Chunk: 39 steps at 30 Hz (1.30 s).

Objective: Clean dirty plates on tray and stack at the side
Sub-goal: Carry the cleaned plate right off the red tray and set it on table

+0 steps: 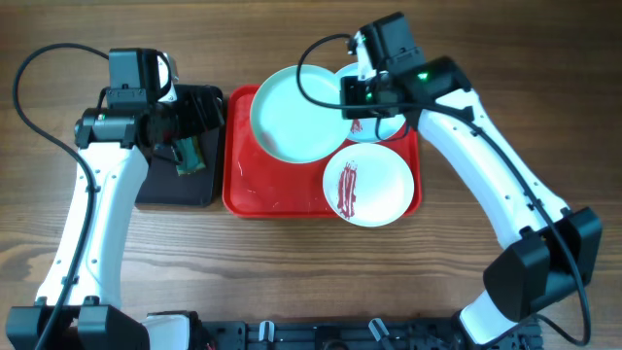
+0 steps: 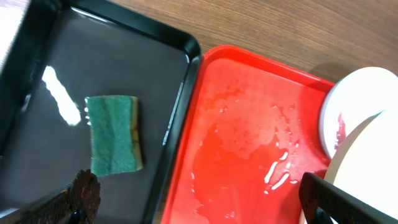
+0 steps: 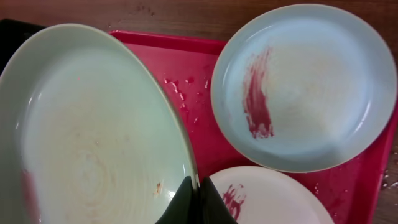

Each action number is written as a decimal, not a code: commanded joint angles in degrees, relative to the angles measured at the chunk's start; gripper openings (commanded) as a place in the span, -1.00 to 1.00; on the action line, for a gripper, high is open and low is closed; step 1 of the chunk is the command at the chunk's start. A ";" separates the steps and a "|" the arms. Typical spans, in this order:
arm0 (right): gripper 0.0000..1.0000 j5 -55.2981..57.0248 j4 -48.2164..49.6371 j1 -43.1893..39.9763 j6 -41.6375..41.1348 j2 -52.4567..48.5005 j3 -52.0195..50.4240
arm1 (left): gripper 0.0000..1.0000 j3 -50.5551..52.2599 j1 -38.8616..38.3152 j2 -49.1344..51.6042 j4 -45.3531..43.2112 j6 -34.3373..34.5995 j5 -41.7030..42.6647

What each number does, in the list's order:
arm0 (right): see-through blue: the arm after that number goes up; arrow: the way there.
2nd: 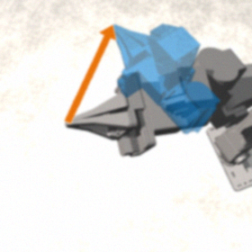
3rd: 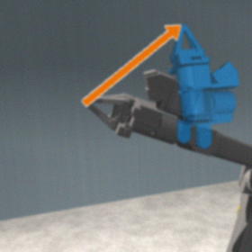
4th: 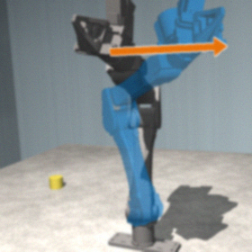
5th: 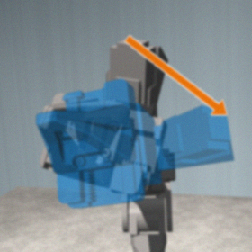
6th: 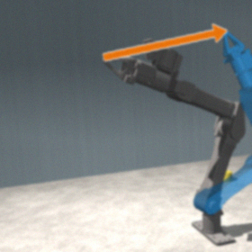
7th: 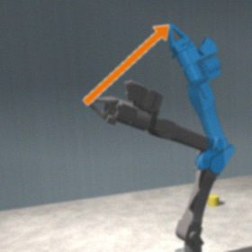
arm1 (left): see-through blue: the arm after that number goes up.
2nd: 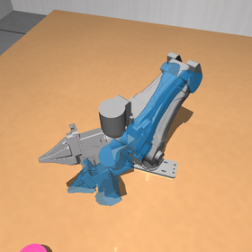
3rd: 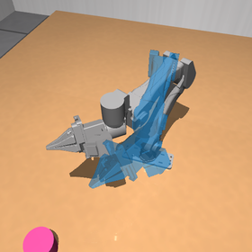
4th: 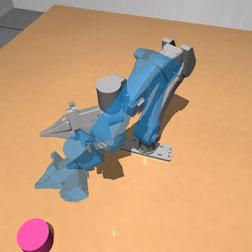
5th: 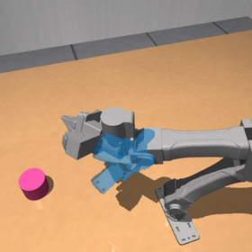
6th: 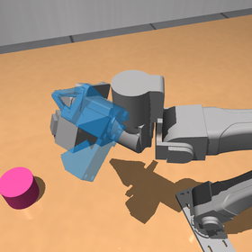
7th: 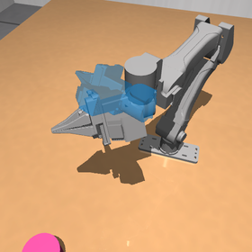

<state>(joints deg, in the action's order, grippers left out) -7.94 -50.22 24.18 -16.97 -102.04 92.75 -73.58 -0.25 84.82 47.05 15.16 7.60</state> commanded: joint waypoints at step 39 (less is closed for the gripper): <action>-0.91 13.35 -10.69 -27.82 6.49 4.98 -0.24 | 1.00 -0.35 -1.95 -0.66 0.37 8.04 7.17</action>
<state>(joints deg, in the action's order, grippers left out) 4.23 -61.63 -8.71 -12.60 -98.50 92.75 -73.58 -2.15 84.79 47.40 22.68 13.69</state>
